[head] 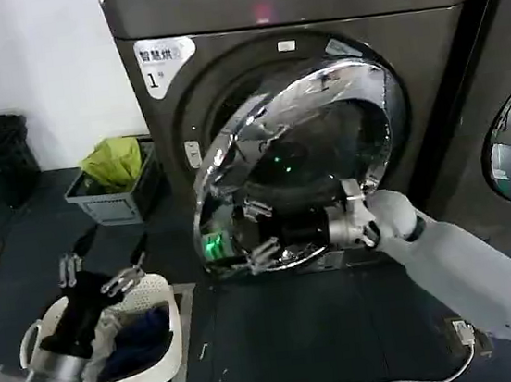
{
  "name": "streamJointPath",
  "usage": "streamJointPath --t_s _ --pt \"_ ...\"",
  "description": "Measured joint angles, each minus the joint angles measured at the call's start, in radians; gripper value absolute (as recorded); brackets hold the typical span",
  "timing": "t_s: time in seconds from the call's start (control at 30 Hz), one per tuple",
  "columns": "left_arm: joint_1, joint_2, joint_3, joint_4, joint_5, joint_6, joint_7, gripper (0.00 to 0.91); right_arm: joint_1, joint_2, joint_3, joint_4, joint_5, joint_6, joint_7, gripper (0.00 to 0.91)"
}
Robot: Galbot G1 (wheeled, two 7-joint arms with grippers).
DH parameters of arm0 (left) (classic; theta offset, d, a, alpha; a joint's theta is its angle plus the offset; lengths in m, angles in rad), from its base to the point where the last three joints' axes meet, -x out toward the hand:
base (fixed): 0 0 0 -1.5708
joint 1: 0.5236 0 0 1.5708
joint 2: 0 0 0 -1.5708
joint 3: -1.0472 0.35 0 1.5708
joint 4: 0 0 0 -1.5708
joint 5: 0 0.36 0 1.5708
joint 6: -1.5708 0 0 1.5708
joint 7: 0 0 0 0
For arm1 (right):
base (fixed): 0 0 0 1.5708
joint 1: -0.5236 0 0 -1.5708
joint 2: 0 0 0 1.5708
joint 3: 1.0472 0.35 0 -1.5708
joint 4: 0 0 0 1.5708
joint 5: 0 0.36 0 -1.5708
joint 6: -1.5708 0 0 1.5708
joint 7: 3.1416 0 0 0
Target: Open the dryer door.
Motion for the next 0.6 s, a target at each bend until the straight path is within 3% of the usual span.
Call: streamJointPath --t_s 0.6 --pt "-0.283 0.201 0.158 0.201 -0.088 0.010 0.039 0.907 -0.152 -0.058 0.227 -0.012 0.061 0.016 -0.233 0.907"
